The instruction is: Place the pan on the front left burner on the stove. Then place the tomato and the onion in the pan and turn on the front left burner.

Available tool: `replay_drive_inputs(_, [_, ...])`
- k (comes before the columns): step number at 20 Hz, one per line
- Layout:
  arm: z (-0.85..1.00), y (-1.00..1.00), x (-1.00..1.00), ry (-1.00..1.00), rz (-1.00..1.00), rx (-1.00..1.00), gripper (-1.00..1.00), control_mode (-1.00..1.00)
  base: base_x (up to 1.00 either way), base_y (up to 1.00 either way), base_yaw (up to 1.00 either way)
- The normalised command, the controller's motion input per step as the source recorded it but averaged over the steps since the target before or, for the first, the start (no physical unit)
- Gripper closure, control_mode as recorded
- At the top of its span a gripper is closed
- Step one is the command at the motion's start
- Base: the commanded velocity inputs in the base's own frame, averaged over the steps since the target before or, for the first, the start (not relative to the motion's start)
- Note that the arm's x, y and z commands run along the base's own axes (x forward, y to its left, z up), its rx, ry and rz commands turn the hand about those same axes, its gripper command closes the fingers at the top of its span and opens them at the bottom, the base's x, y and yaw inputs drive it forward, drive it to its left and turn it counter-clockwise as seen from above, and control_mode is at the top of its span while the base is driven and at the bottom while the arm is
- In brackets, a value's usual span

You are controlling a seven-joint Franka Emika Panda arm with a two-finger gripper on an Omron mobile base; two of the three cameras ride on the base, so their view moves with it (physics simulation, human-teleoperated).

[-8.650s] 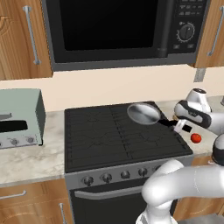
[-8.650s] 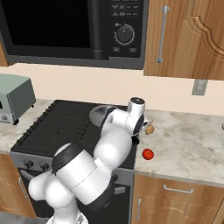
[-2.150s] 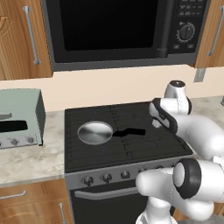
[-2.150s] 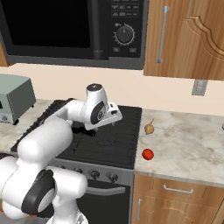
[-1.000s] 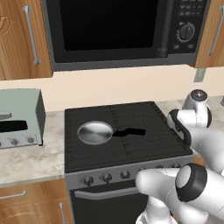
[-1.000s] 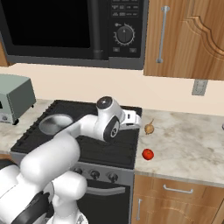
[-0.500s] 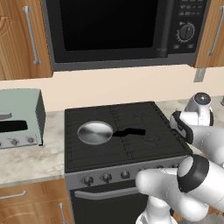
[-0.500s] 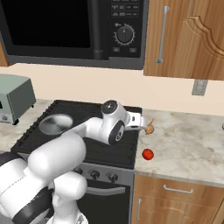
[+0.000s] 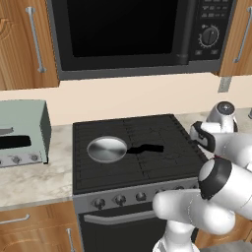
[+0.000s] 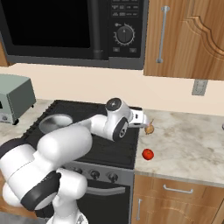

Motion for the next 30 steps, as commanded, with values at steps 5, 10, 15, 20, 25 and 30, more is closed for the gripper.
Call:
replay_drive_inputs(5, [0.0,-0.11,0.28,0.0,-0.03,0.03,-1.0,-1.0,0.0,0.0,0.0])
replay_drive_inputs(10, [-0.08,-0.09,0.24,0.0,-0.03,0.04,-1.0,-1.0,0.0,0.0,0.0])
replay_drive_inputs(15, [-0.18,-0.07,0.19,0.0,-0.03,0.05,-1.0,-1.0,0.0,0.0,0.0])
replay_drive_inputs(20, [-0.19,-0.06,0.24,0.0,-0.04,0.04,-1.0,-1.0,0.0,0.0,0.0])
replay_drive_inputs(25, [-0.2,-0.13,0.28,0.0,-0.05,0.0,-1.0,-1.0,0.0,0.0,0.0])
replay_drive_inputs(30, [-0.21,-0.15,0.25,0.0,-0.05,0.0,-1.0,-1.0,0.0,0.0,0.0])
